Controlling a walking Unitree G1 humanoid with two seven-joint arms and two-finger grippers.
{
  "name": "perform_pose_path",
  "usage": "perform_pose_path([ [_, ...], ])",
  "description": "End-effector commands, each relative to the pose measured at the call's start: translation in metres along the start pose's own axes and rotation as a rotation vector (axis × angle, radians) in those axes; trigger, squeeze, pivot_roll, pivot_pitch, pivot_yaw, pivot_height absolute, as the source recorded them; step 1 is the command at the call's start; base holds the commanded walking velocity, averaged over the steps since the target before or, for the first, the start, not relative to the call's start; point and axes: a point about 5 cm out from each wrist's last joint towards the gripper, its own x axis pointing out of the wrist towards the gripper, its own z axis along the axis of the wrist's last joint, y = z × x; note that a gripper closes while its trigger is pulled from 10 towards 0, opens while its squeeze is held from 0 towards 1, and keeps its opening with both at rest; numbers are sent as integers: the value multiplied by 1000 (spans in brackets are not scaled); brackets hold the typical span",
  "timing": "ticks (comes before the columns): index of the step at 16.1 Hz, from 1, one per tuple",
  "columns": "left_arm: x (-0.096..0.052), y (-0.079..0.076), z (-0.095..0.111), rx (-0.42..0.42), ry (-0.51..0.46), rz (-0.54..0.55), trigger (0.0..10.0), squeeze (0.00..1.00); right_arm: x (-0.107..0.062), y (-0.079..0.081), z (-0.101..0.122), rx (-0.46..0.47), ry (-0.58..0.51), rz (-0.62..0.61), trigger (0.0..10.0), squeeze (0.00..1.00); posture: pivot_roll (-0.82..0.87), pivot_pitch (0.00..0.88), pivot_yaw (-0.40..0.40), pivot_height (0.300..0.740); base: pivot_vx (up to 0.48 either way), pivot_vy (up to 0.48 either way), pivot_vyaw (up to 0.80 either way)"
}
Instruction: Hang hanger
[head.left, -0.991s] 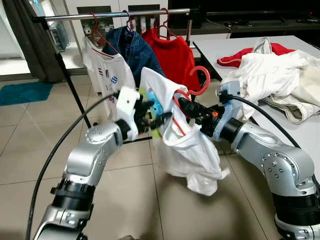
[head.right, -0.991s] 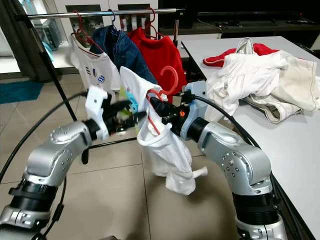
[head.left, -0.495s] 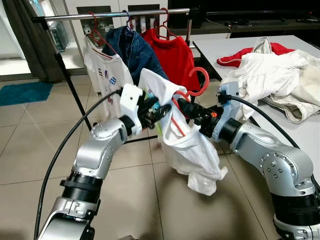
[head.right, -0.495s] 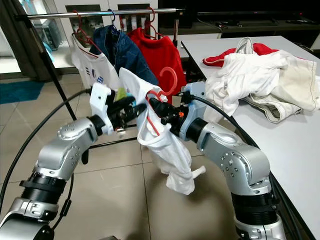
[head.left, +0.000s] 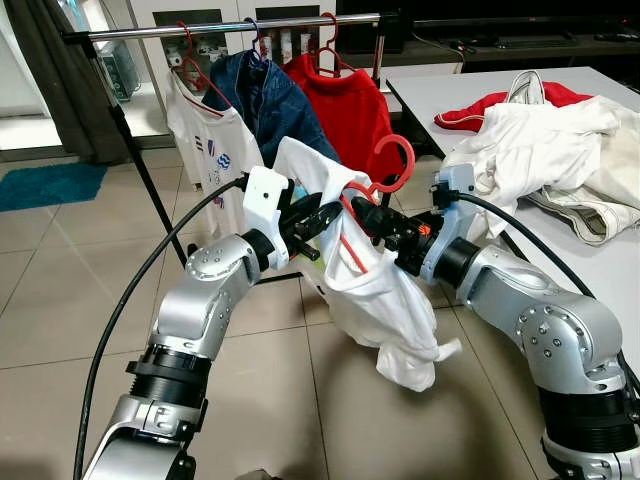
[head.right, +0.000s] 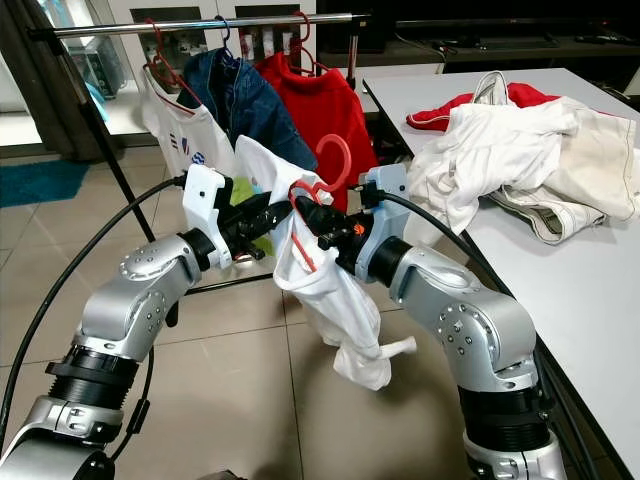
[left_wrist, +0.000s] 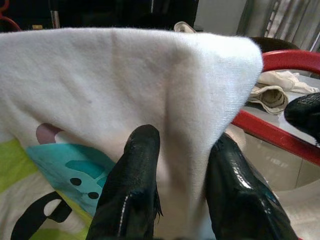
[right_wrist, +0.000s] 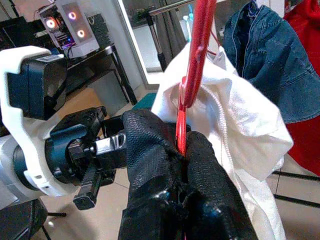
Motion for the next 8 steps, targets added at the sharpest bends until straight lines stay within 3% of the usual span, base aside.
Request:
perform_pose_path([
  [1,-2,1,3,9,-9,12,0,0,-3,3,6,-4,-27,11,10000,0,-195,0,36,719,0,0,0],
  [4,-4,9,-1,-26,-6,125,0,0,-5,4,0,12,-11,2,10000,0,-198,0,37,719,0,0,0],
  [8,-6,9,-9,-84,29,175,0,0,-8,-7,-14,39,41,-130,10000,0,-203,0,35,719,0,0,0],
])
